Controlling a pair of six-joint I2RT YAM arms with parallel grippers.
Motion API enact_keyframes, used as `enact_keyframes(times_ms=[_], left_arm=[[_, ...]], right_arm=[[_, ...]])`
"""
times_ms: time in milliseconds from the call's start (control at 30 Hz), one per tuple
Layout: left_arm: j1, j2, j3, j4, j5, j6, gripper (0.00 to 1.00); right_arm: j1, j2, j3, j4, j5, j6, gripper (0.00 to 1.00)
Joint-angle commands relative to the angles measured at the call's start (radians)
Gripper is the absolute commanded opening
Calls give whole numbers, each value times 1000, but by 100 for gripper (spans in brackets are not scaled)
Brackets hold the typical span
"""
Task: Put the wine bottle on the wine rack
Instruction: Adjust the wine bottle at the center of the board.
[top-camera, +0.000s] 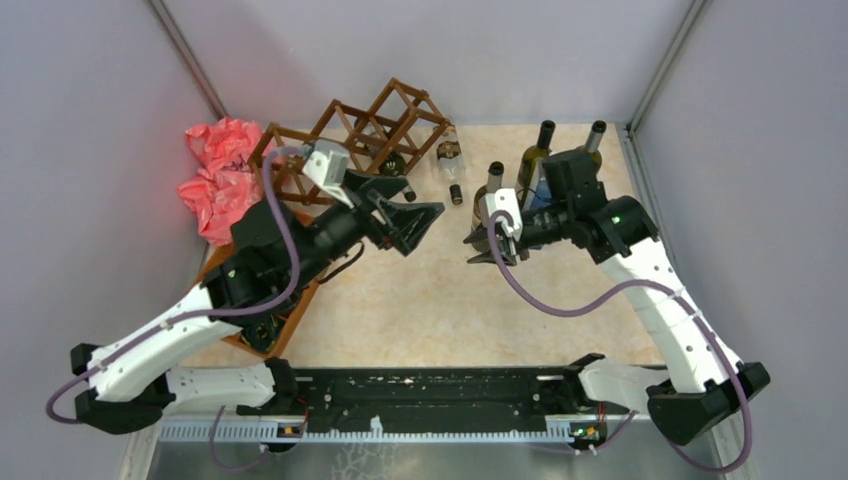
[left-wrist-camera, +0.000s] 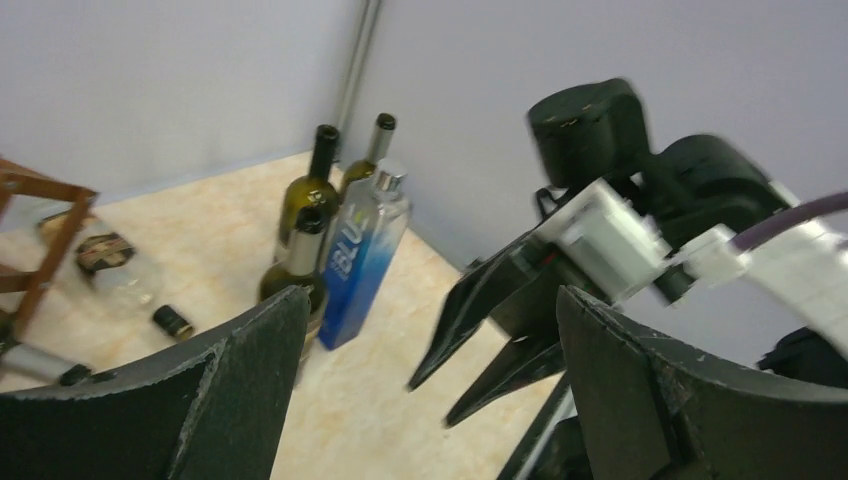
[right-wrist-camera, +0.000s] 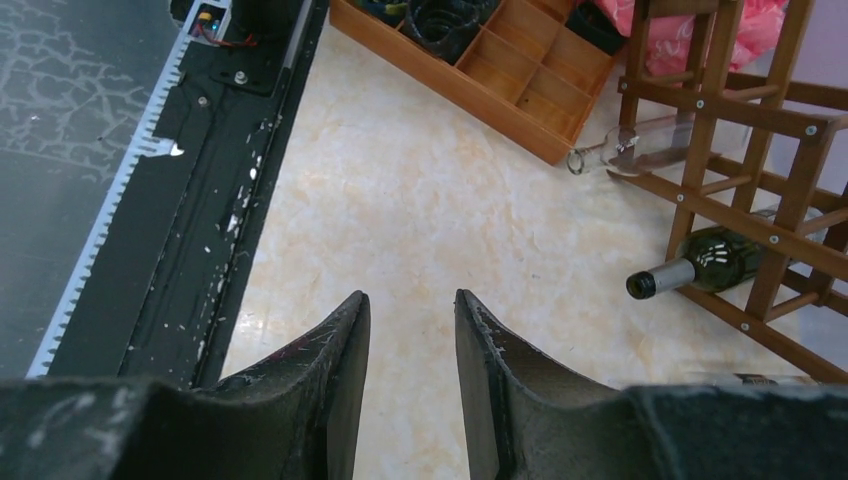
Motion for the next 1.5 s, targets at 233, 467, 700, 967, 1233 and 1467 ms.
enact_keyframes(times_ms=[233, 467, 700, 967, 1233, 1467], left_arm=[[132, -155, -165, 3, 48, 199, 99], [474, -119, -299, 51, 379, 152, 98], [512, -138, -453, 123, 377, 275, 99], [514, -224, -565, 208, 417, 327, 99], [514, -219, -563, 185, 437, 351, 99], [514, -226, -561, 176, 438, 362, 99]], right_arm=[[-109, -148, -55, -109, -31, -44, 38], [-268, -213, -53, -128, -85, -21, 39], [-371, -215, -42, -87, -147, 47, 48], [-384, -183, -3, -68, -131, 100, 54], [-386, -156, 34, 6, -49, 191, 65], [-386, -142, 55, 30, -16, 223, 69]])
